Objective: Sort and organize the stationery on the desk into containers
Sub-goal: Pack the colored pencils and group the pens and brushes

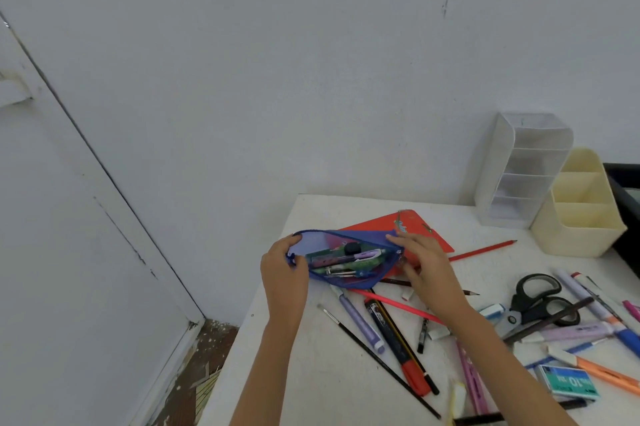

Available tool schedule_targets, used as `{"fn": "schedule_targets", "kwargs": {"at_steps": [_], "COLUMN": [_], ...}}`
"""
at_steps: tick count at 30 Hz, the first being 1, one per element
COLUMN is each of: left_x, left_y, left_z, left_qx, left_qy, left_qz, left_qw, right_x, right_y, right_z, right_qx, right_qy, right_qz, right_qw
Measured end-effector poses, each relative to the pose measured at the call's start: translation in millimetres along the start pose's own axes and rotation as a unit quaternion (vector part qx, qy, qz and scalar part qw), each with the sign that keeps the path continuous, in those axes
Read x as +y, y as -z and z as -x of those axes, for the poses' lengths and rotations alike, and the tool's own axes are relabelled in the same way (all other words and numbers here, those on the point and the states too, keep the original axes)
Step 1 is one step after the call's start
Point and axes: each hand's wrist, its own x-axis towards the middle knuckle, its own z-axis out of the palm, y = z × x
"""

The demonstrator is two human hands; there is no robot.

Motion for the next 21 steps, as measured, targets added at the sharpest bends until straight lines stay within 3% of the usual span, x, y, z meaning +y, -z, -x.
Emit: {"fn": "schedule_targets", "kwargs": {"at_steps": [5, 9, 13, 19, 21], "left_x": [15, 38, 54, 63, 68], "left_y": [-12, -27, -43, -47, -49], "left_z": [14, 26, 32, 36, 39], "left_qx": [0.050, -0.049, -0.098, -0.103, -0.111], "left_qy": [-0.077, -0.183, -0.204, -0.199, -0.171], "left_qz": [-0.107, -0.007, 0.027, 0.077, 0.086], "left_qw": [0.990, 0.982, 0.974, 0.971, 0.975], "right_x": [-19, -36, -46, -52, -53], "right_y": [6, 16, 23, 29, 26], "right_z": [-6, -7, -1, 7, 10], "right_qx": [0.108, 0.148, 0.150, 0.182, 0.192], "right_qy": [-0.034, -0.049, -0.050, 0.006, -0.030], "right_qz": [-0.078, -0.161, -0.220, -0.121, -0.149], "right_qw": [0.991, 0.974, 0.963, 0.976, 0.970]}}
